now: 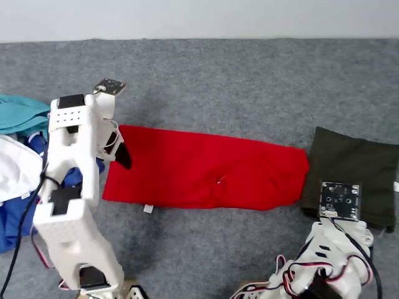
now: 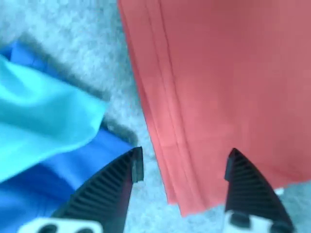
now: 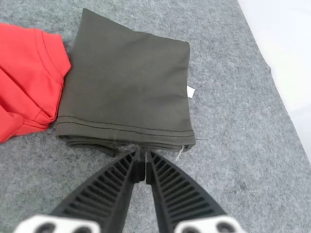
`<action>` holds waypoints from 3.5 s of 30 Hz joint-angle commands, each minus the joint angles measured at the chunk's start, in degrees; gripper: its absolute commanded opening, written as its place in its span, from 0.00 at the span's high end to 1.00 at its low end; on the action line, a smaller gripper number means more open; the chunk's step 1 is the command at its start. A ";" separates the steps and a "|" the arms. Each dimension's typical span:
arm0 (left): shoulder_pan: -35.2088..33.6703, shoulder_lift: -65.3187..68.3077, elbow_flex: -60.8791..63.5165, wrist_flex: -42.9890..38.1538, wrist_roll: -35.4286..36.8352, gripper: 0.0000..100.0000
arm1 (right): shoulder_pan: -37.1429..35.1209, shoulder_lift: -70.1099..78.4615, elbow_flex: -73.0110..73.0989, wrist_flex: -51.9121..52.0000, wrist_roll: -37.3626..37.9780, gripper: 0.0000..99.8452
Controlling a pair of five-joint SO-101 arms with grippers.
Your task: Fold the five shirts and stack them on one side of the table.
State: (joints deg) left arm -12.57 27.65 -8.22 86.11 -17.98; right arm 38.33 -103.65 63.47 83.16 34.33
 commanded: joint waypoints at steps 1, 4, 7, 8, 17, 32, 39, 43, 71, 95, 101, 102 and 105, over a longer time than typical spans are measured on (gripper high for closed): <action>-0.35 4.84 -7.78 -0.62 -0.79 0.72 | 0.40 0.57 -0.09 -0.40 -0.26 0.99; 0.09 10.29 -13.67 1.76 -0.79 0.72 | 0.40 0.57 -0.09 -0.40 -0.26 0.99; 0.35 15.74 -19.91 6.07 -0.79 0.73 | 0.40 0.57 -0.09 -0.40 -0.26 0.99; 0.35 17.67 -21.93 7.38 -0.79 0.74 | 0.40 0.57 -0.09 -0.40 -0.26 0.99; 0.35 29.10 -33.45 14.51 -1.05 0.99 | 0.40 0.57 -0.09 -0.40 -0.26 0.99; -3.87 15.91 -33.10 14.51 -4.04 0.99 | 0.40 0.57 -0.09 -0.40 -0.26 0.99; 5.10 3.96 -26.51 14.59 -3.78 0.99 | 0.40 0.57 -0.09 -0.40 -0.26 0.99; 12.40 -7.12 -17.98 14.59 -1.93 0.99 | 0.40 0.57 -0.09 -0.40 -0.26 0.99; 44.66 2.20 -28.79 9.05 11.78 0.99 | 0.40 0.57 -0.09 -0.40 -0.18 0.99; 49.05 16.44 -52.00 14.33 14.59 0.98 | 0.40 0.57 0.00 -0.40 -0.18 0.99; 52.75 21.27 -52.09 11.87 14.86 0.84 | 0.40 0.57 0.00 -0.40 -0.18 0.99; 53.10 22.07 -52.18 11.87 15.47 0.80 | 0.40 0.57 0.00 -0.40 -0.18 0.99; 53.45 22.95 -54.29 12.84 16.79 0.75 | 0.48 0.57 0.00 -0.31 -0.18 0.99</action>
State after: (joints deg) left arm 40.18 51.56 -59.56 98.86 -2.33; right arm 38.33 -103.65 63.47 83.16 34.33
